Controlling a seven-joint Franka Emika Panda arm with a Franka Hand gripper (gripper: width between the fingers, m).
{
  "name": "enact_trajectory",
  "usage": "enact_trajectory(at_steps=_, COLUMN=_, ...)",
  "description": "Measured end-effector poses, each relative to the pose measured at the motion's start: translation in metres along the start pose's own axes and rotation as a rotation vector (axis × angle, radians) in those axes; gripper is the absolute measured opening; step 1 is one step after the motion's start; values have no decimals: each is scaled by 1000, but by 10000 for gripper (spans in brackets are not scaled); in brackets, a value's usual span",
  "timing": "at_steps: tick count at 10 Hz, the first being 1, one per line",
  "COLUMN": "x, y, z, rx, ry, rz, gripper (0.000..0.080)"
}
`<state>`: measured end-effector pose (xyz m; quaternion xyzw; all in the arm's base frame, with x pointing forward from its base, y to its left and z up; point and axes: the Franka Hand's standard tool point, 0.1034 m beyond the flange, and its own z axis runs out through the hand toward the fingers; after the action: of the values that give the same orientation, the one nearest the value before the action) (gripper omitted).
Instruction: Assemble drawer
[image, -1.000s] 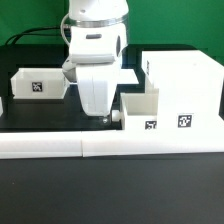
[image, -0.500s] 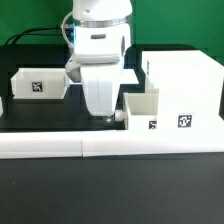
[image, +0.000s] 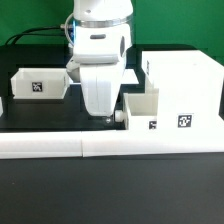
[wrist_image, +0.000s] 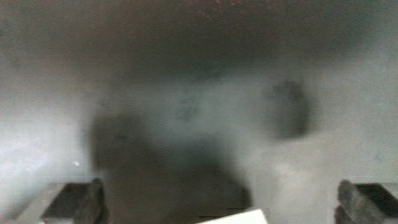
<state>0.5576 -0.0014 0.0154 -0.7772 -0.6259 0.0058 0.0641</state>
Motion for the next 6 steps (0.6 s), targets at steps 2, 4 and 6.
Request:
enact_trajectory(at_steps=2, x=-4, y=1, z=1, rx=10, ry=1, rz=-122, gripper=649)
enact_trajectory(at_steps=4, x=9, y=-1, z=4, rx=12, ry=7, rz=-204, gripper=649)
enact_trajectory(at_steps=6, x=28, y=-4, z=9, rx=-13, ry=23, rz=-149, gripper=649)
